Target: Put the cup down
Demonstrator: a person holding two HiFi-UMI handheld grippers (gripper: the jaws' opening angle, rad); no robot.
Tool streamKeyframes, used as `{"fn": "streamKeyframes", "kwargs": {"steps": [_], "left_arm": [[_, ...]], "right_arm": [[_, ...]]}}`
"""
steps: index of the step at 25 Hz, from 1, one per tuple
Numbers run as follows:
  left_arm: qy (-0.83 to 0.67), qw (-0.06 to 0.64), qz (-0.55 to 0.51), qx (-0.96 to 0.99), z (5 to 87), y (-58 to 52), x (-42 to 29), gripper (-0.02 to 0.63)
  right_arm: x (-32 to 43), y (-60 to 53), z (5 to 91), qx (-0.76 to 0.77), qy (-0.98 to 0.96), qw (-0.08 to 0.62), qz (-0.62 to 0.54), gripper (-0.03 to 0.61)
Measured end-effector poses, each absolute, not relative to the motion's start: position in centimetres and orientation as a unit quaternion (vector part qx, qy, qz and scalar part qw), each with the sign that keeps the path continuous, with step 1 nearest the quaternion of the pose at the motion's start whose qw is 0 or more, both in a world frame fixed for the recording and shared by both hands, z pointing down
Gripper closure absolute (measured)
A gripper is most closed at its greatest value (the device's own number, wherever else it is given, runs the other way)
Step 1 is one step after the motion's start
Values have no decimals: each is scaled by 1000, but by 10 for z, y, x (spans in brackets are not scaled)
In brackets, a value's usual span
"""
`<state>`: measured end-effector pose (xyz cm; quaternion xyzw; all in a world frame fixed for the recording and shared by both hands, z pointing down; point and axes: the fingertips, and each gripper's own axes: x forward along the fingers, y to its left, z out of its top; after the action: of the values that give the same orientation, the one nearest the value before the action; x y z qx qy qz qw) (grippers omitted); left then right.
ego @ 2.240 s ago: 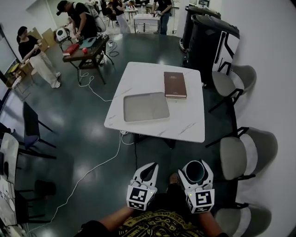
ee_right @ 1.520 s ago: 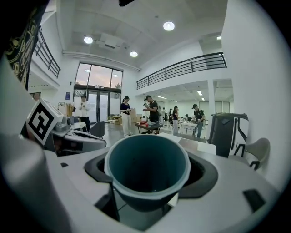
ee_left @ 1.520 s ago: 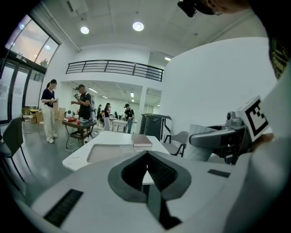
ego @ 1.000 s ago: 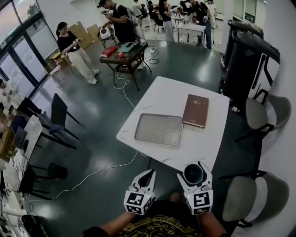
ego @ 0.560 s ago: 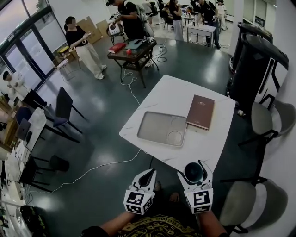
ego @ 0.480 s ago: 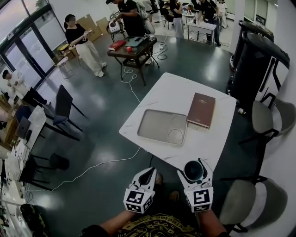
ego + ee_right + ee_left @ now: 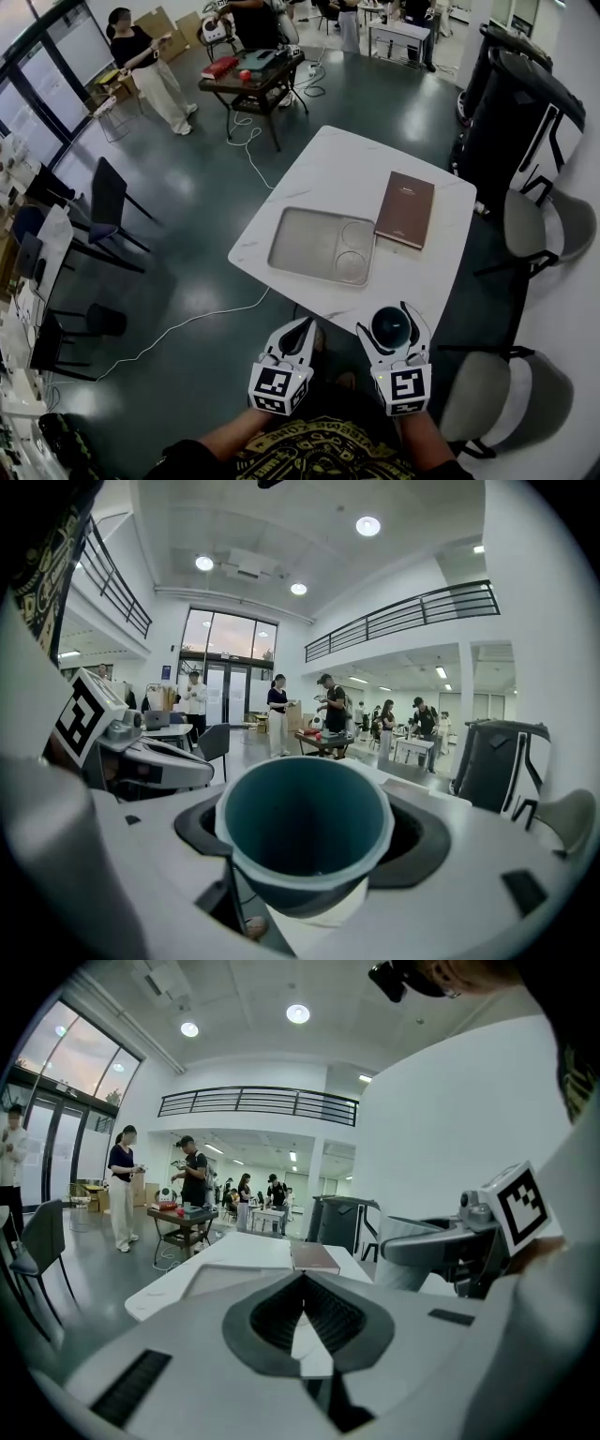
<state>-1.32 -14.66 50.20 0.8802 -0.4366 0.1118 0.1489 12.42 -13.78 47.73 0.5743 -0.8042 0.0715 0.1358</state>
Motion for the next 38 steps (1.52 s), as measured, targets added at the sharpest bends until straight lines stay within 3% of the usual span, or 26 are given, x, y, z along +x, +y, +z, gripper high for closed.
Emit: {"fn": "streamKeyframes", "kwargs": {"steps": [15,38], "left_arm": [[-417,146,114,890,503,-247,-21,603],[-463,161,143,860,548,-356,-91,603]], "right_arm": [[101,-236,480,578,-802,135,73,204],[9,-361,538,509,-846,133,86,204]]}}
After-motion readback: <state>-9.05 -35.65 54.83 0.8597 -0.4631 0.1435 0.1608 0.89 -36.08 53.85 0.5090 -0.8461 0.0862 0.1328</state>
